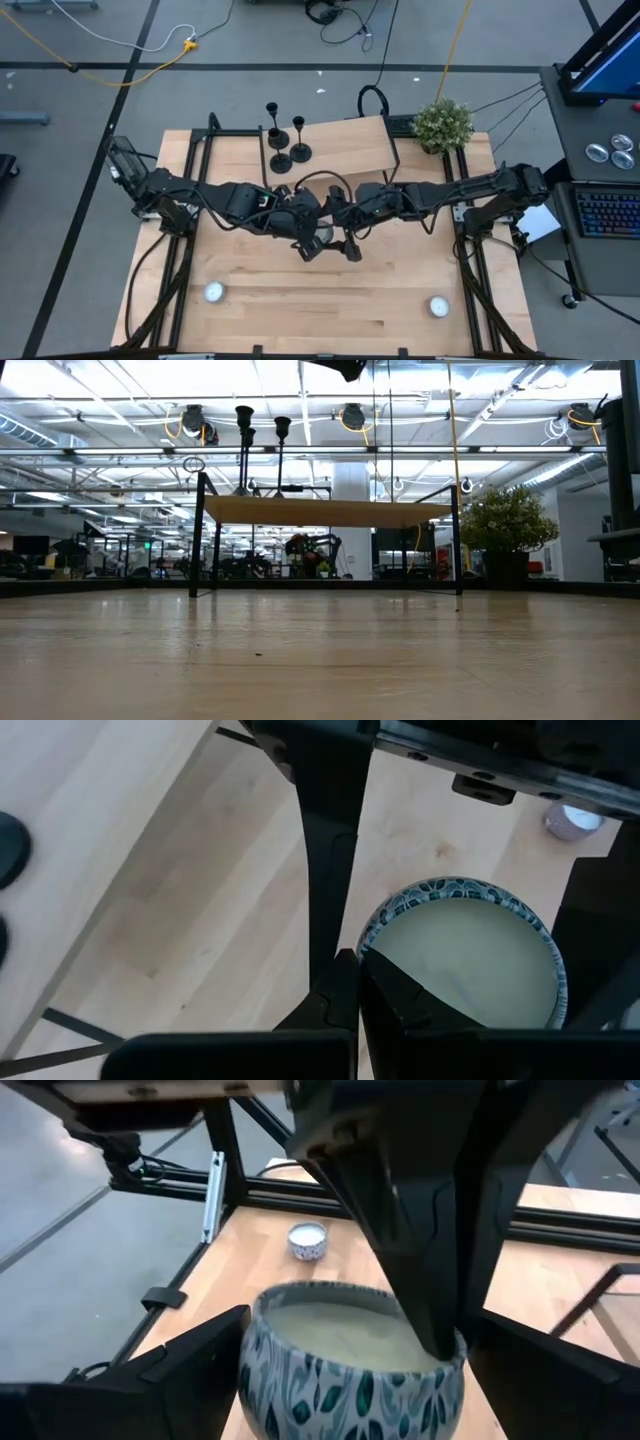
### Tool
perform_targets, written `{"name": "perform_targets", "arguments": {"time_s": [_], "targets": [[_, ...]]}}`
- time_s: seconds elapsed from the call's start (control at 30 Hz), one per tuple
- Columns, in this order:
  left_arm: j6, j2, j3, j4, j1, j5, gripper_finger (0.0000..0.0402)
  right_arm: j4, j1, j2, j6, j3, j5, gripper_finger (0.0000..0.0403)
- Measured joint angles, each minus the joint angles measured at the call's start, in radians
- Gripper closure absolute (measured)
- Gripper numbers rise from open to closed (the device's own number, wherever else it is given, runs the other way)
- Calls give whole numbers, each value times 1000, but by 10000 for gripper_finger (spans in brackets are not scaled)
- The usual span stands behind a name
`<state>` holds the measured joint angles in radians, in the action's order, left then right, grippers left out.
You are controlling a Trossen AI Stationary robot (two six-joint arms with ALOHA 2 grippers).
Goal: Pick & Place candle stick holders
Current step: Put the top blue scented candle on the shelf
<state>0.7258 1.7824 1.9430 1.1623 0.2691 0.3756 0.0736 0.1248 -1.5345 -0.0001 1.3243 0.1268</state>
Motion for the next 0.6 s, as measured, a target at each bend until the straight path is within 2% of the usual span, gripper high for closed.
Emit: {"name": "perform_targets", "arguments": {"time_s": [0.6], "targets": [[1,0,0,7,0,19,402,20,-11,-1,31,0,9,56]]}}
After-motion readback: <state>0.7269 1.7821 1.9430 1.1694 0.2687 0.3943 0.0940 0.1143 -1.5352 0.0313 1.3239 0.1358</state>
